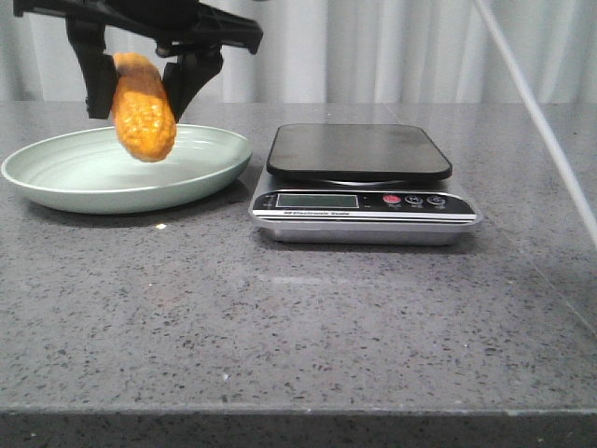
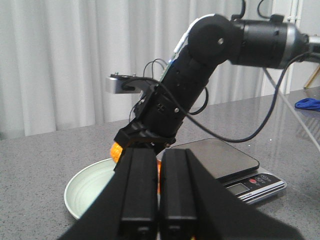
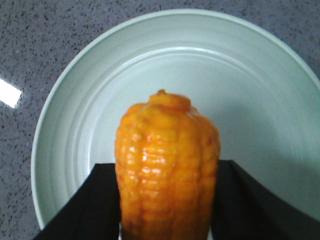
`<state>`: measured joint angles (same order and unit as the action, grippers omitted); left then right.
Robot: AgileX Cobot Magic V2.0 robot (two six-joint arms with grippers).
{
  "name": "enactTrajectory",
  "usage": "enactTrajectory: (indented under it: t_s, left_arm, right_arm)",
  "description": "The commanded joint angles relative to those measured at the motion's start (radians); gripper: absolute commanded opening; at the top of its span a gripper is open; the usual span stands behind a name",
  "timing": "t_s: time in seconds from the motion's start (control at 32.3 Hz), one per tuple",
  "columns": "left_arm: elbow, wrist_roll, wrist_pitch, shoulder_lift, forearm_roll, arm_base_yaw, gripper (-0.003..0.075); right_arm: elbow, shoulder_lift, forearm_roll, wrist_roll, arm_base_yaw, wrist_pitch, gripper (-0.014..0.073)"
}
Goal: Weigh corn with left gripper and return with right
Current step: 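Carry the corn with the right gripper onto the green plate, then release the corn and raise the right gripper away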
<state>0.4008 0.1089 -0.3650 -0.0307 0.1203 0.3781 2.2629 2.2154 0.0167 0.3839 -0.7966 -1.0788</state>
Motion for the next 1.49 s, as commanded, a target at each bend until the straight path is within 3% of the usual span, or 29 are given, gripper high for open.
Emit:
enactTrajectory:
  t_s: [0.0, 0.09, 0.19, 0.4, 0.68, 0.93, 1.08, 1.45]
  left_arm:
    - [0.024, 0.002, 0.076, -0.024, 0.013, 0.004, 0.0134]
    - [0.024, 0.002, 0.076, -0.024, 0.013, 0.004, 0.0134]
    - [0.024, 0.002, 0.076, -0.024, 0.013, 0.004, 0.0134]
    - [0.024, 0.002, 0.076, -0.024, 0.013, 0.004, 0.0134]
    - [0.024, 0.000, 0.070, -0.024, 0.013, 0.004, 0.0134]
    - [0.024, 0.000, 0.058, -0.024, 0.013, 0.004, 0.0134]
    - [0.024, 0.000, 0.058, -0.024, 0.013, 0.004, 0.0134]
    - [0.024, 0.000, 0.058, -0.024, 0.013, 0.004, 0.0134]
  right_arm:
    - [0.064, -0.038, 0.005, -0.009, 0.003, 0.059, 0.0455]
    - [0.065, -0.031, 0.004, -0.009, 0.004, 0.064, 0.0552]
    - [0.071, -0.032, 0.004, -0.009, 0.006, 0.068, 0.0595]
    - [0.115, -0.069, -0.001, -0.012, 0.028, 0.012, 0.0596]
    - [0.115, -0.174, -0.004, -0.130, 0.115, -0.150, 0.0596]
    - [0.089, -0.300, -0.011, -0.194, 0.191, -0.182, 0.0596]
    - [-0.107, -0.456, -0.011, -0.231, 0.291, -0.148, 0.0589]
    - [-0.931, -1.068, -0.010, -0.231, 0.447, 0.283, 0.0589]
